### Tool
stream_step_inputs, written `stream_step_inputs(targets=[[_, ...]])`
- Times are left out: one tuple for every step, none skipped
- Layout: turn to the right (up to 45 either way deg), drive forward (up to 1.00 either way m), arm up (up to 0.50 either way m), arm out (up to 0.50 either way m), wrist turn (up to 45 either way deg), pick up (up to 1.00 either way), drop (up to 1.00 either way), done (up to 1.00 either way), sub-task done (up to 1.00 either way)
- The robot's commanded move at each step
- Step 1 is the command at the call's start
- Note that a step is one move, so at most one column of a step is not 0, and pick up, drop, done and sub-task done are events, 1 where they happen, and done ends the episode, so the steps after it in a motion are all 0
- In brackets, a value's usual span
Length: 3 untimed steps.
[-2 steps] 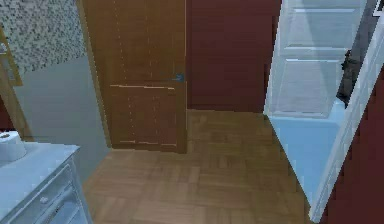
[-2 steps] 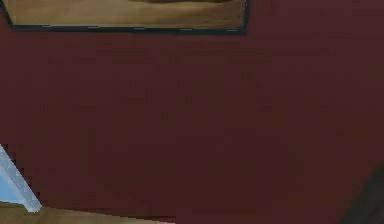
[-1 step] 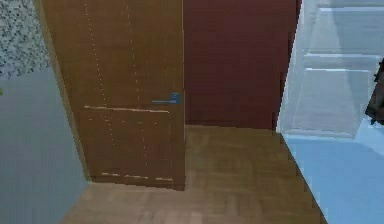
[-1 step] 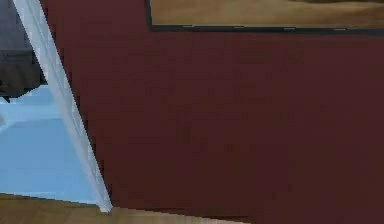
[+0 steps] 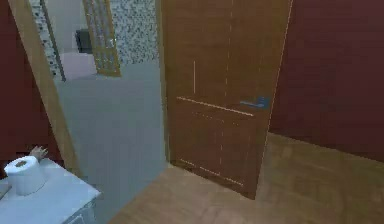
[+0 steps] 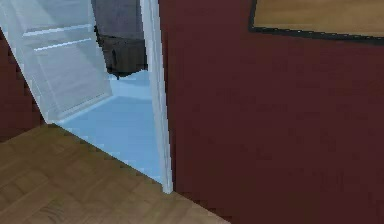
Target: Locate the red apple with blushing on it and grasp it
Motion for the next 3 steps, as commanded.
stream_step_inputs(targets=[[0.0,0.8,0.0,0.0,0.0,0.0,0.0,0.0,0.0],[-33.0,0.0,0.0,0.0,0.0,0.0,0.0,0.0,0.0],[0.0,0.6,0.0,0.0,0.0,0.0,0.0,0.0,0.0]])
